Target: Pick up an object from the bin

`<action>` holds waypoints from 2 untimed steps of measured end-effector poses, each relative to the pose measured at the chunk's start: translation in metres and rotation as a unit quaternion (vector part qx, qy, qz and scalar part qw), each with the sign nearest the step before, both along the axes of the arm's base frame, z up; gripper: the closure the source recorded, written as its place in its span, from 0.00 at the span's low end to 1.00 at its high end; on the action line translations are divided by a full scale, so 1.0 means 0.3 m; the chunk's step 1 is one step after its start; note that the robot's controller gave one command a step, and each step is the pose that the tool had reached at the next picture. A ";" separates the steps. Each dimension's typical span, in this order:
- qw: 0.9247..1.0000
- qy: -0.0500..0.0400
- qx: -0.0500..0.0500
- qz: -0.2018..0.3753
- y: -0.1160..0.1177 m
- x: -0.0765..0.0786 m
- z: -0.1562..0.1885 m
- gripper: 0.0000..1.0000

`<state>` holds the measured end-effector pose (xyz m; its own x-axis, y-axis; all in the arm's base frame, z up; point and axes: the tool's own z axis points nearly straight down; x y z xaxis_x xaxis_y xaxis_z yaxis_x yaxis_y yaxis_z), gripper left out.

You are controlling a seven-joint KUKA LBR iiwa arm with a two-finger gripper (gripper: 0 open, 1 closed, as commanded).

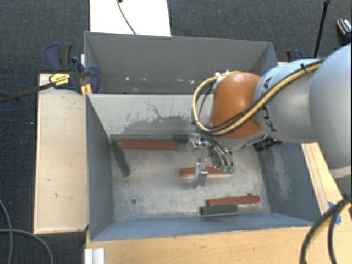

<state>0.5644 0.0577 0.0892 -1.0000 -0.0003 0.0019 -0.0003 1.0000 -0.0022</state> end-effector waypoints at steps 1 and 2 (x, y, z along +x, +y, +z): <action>1.000 0.000 0.001 0.012 -0.059 -0.032 -0.066 0.00; 1.000 -0.001 0.002 0.011 -0.055 -0.029 -0.061 1.00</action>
Offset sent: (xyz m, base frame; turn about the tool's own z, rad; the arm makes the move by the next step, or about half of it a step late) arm -0.0092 -0.0165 -0.0190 -0.0267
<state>0.5558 0.0412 0.0709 -0.9997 -0.0225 -0.0011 -0.0225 0.9997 0.0008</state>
